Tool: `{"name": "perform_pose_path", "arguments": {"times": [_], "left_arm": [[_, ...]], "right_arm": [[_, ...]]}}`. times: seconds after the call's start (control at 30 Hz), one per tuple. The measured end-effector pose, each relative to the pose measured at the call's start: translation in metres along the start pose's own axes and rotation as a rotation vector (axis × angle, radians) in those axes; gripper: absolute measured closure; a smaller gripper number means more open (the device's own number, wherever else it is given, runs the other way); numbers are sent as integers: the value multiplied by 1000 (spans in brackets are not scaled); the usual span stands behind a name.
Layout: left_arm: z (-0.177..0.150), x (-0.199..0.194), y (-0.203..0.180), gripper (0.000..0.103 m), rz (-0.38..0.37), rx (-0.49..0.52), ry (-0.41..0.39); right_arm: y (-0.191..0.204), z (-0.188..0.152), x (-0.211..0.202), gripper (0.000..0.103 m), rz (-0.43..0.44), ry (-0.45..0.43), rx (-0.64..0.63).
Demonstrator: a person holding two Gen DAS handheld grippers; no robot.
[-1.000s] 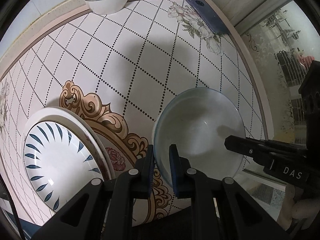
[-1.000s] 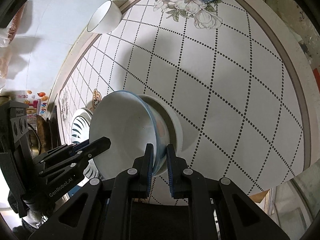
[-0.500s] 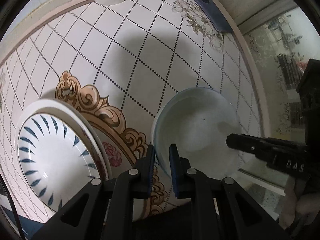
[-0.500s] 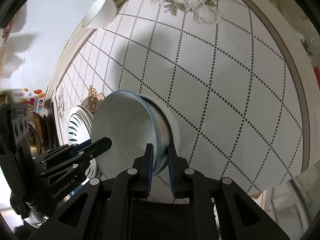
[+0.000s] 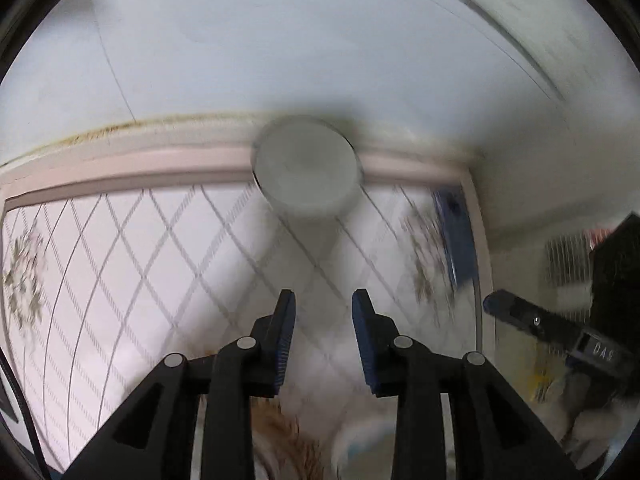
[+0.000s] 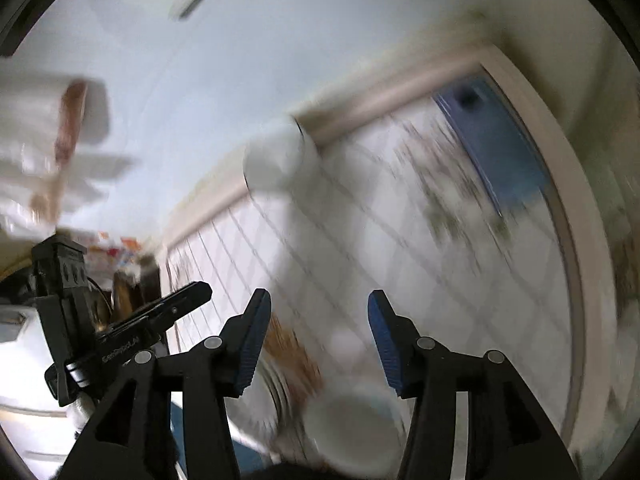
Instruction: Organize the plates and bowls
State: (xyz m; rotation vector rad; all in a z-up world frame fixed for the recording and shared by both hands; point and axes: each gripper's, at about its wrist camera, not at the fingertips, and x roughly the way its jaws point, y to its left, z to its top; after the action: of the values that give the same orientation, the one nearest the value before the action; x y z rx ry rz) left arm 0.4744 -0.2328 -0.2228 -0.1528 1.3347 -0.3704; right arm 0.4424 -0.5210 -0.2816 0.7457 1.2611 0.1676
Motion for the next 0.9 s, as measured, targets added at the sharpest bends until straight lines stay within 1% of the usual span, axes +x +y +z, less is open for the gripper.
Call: {"name": "perform_pose_path", "arguments": {"times": [0.07, 0.17, 0.27, 0.3, 0.33, 0.37, 0.47, 0.5, 0.53, 0.57, 0.63, 0.67, 0.7, 0.77, 0.8, 0.9], "left_arm": [[28, 21, 16, 76, -7, -50, 11], [51, 49, 32, 76, -17, -108, 40], [67, 76, 47, 76, -52, -154, 83], [72, 85, 51, 73, -73, -169, 111], [76, 86, 53, 72, -72, -176, 86], [82, 86, 55, 71, -79, -176, 81], [90, 92, 59, 71, -86, -169, 107], [89, 95, 59, 73, -80, -164, 115], [89, 97, 60, 73, -74, -159, 122], [87, 99, 59, 74, -66, -155, 129], [87, 103, 56, 74, -55, -144, 137], [87, 103, 54, 75, -34, -132, 131], [87, 102, 52, 78, -20, -122, 126], [85, 99, 46, 84, 19, -98, 111], [84, 97, 44, 85, 30, -90, 107], [80, 92, 36, 86, 52, -78, 94]], "right_arm": [[4, 40, 26, 49, 41, -3, 5], [8, 84, 69, 49, 79, 26, 21], [13, 116, 110, 49, 103, 60, 26], [13, 123, 121, 49, 103, 71, 24], [13, 131, 134, 49, 91, 81, 25], [12, 137, 145, 49, 79, 91, 29], [6, 149, 169, 50, 78, 116, 53], [4, 152, 175, 53, 86, 119, 62], [2, 153, 179, 58, 91, 120, 67], [1, 155, 185, 61, 88, 126, 67], [-1, 156, 190, 73, 64, 125, 61], [-2, 157, 192, 77, 51, 124, 57], [-3, 159, 195, 83, 44, 124, 56], [-6, 160, 197, 83, 49, 125, 59], [-6, 160, 197, 83, 49, 124, 61], [-6, 154, 193, 85, 11, 116, 36]]}}
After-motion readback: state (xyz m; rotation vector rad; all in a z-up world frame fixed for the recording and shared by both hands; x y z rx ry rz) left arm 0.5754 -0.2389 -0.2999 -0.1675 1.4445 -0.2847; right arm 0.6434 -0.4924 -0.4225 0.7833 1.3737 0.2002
